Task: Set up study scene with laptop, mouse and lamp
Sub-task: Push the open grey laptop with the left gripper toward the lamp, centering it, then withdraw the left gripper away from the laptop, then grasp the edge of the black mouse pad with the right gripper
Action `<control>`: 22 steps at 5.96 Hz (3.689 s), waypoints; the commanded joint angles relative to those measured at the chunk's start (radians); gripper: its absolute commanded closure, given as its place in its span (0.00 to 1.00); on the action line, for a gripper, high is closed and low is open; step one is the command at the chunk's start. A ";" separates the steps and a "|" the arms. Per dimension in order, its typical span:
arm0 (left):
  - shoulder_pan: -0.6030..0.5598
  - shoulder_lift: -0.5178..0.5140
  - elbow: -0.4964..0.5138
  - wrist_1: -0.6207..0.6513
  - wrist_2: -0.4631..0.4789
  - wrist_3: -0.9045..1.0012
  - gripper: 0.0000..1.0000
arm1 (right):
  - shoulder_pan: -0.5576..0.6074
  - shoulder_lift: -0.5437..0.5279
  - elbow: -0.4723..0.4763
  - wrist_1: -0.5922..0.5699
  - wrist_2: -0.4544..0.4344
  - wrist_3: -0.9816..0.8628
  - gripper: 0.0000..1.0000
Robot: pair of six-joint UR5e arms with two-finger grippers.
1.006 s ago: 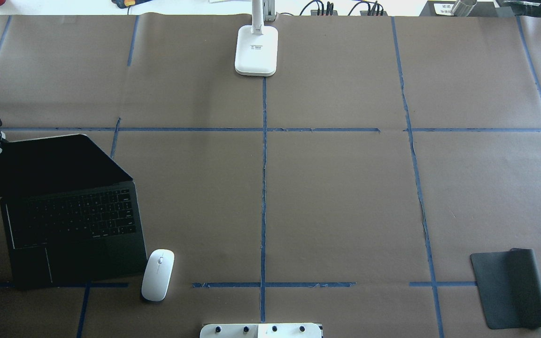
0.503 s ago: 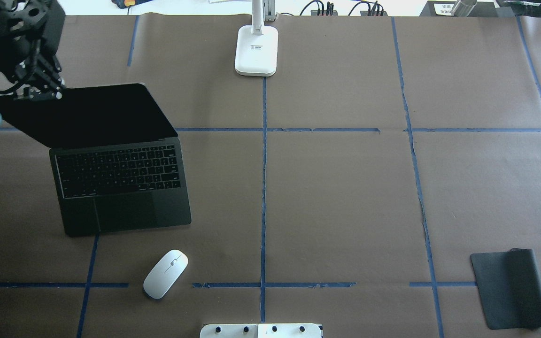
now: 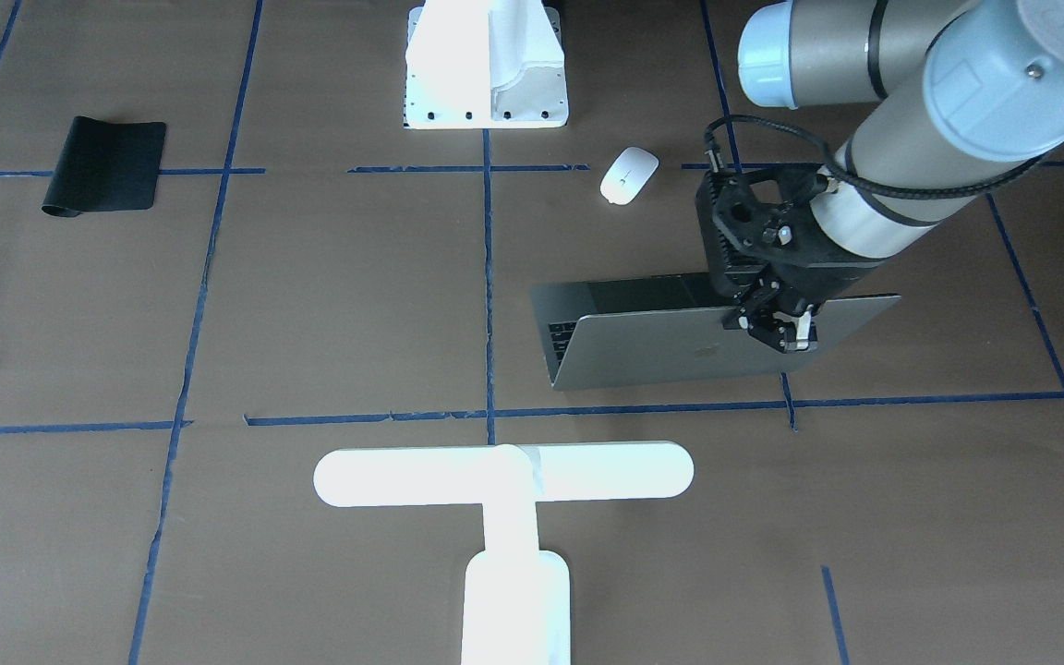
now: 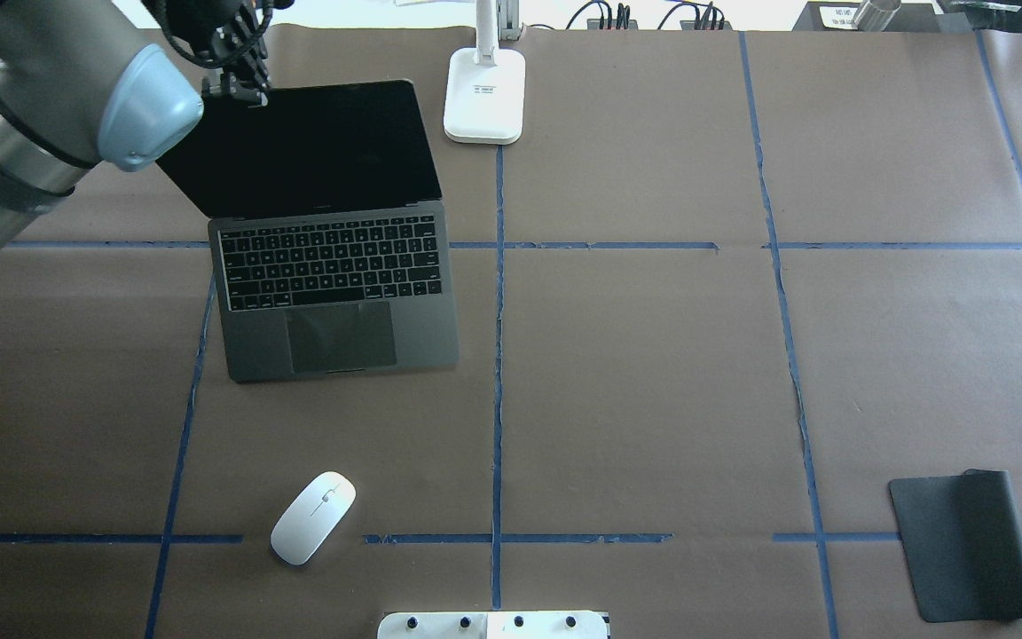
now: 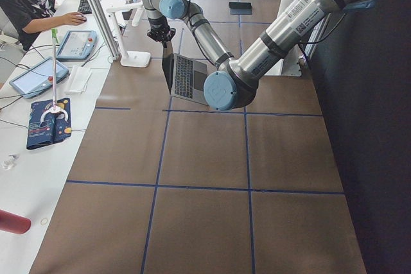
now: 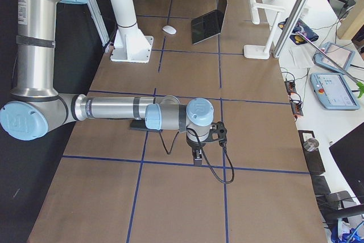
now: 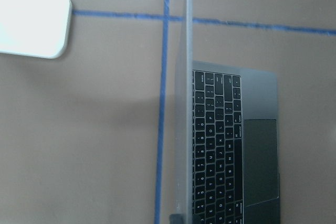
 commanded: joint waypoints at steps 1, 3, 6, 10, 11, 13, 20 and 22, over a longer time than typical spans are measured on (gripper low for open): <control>0.102 -0.120 0.166 -0.169 0.094 -0.136 0.98 | 0.000 0.000 -0.002 0.000 -0.001 0.000 0.00; 0.146 -0.220 0.338 -0.274 0.124 -0.197 0.97 | 0.000 0.000 -0.008 0.000 0.000 0.002 0.00; 0.140 -0.199 0.311 -0.293 0.128 -0.215 0.00 | 0.000 0.000 -0.009 0.000 0.003 0.002 0.00; -0.018 0.263 -0.207 -0.252 0.064 -0.204 0.01 | 0.000 -0.003 -0.009 0.033 0.003 0.002 0.00; -0.113 0.322 -0.247 -0.145 -0.039 -0.204 0.01 | 0.000 -0.003 0.001 0.035 0.019 0.005 0.00; -0.251 0.478 -0.338 0.085 -0.079 -0.207 0.01 | -0.055 0.005 0.015 0.185 0.100 0.017 0.00; -0.675 0.942 -0.281 0.101 -0.059 -0.160 0.00 | -0.517 -0.373 0.258 0.792 -0.089 1.015 0.01; -0.675 0.930 -0.283 0.101 -0.060 -0.187 0.00 | -0.722 -0.373 0.175 1.000 -0.197 1.178 0.01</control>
